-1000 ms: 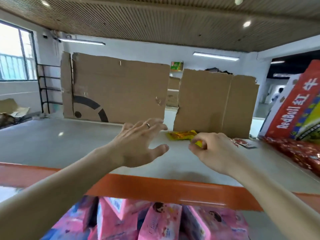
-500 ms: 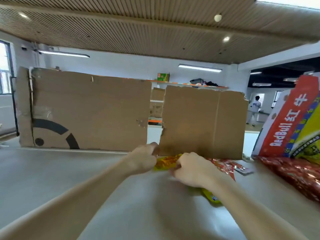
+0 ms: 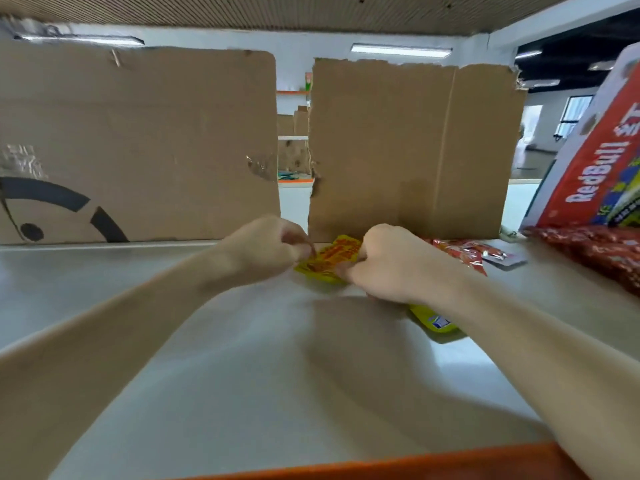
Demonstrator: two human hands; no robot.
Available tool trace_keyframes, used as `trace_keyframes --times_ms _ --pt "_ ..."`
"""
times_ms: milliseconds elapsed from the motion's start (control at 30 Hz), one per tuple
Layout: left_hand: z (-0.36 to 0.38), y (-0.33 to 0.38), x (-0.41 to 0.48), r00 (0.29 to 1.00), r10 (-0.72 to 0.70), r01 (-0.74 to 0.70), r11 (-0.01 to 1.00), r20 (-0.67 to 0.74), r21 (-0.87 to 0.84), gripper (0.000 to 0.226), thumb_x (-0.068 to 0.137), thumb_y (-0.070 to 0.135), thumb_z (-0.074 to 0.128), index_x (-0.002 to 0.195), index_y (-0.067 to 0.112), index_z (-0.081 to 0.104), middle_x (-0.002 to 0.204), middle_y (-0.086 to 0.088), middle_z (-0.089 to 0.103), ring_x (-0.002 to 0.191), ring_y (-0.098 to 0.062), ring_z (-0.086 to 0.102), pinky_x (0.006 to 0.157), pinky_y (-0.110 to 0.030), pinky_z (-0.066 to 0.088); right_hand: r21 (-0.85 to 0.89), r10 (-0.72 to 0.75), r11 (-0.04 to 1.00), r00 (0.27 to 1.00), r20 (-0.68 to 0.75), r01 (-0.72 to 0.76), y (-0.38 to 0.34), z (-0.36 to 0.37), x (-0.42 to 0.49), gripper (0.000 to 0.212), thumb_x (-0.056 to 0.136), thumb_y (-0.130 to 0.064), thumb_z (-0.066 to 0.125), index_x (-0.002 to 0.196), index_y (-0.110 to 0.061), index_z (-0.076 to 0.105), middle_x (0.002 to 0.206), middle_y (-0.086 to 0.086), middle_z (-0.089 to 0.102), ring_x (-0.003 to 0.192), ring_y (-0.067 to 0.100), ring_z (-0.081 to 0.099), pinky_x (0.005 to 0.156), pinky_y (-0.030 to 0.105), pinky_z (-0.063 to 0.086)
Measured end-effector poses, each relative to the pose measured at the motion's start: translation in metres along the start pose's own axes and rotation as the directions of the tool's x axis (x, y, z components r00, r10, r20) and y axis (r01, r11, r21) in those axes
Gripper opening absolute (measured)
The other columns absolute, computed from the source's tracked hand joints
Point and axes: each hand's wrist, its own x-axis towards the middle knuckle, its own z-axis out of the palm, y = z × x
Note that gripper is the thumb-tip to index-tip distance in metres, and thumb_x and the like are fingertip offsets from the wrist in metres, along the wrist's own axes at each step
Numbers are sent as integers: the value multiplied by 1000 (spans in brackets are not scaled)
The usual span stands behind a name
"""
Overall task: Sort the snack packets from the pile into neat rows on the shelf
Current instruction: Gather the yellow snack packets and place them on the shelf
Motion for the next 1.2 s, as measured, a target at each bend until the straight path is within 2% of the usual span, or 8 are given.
trace_keyframes --times_ms 67,200,333,467,700,900,1067,1200 --pt "-2 -1 -2 998 -28 20 986 -49 -164 12 91 20 66 91 17 78 92 2 75 94 -12 66 83 -24 50 95 54 994 997 -50 -49 3 -1 0 36 87 -30 61 58 -9 58 33 -2 46 48 18 50 47 25 34" --pt "-5 4 -6 990 -119 83 922 -72 -378 12 89 19 69 91 11 78 91 -5 76 90 -15 71 71 -15 42 251 160 961 975 -152 -119 9 -3 4 30 85 -29 66 71 -4 58 53 3 41 48 21 37 45 22 30" --pt "-11 10 -10 971 -237 178 810 -35 -558 11 93 25 64 97 17 71 89 3 78 83 -8 73 79 -30 37 401 197 908 970 -144 -124 11 -5 5 26 81 -21 66 61 -7 57 52 7 40 53 19 35 48 26 32" --pt "-17 8 -11 961 -275 189 728 -28 -659 20 94 37 63 103 20 67 88 1 78 73 -7 70 82 -36 36 484 157 871 981 -112 -84 10 -5 5 24 77 -14 61 62 5 59 52 10 42 50 19 32 56 33 32" --pt "-18 9 -13 973 -148 15 804 -176 -594 21 97 35 59 94 19 71 69 2 60 62 -8 53 71 -30 37 414 -14 909 997 -75 44 9 0 7 20 89 -18 64 77 -2 65 44 -3 53 36 5 39 53 26 35" --pt "-21 8 -12 958 -61 -120 799 -279 -589 17 92 25 67 80 18 76 75 -6 57 73 -21 45 65 -29 39 346 -111 926 984 -138 152 9 -1 7 24 91 -17 62 69 -7 63 47 -2 59 39 3 42 53 25 38" --pt "-24 13 -14 945 48 -233 794 -325 -561 19 92 21 67 76 23 77 62 3 53 60 -13 40 54 -23 35 372 -151 911 983 -106 180 9 -5 2 38 97 -23 58 62 -11 66 53 -3 65 38 4 45 49 22 37" --pt "-27 13 -14 939 73 -269 765 -336 -585 19 92 21 66 75 18 74 67 -4 51 68 -24 35 57 -31 30 364 -182 900 966 -186 240 9 -5 3 39 98 -20 57 62 -6 62 50 -4 63 39 4 47 50 18 35"
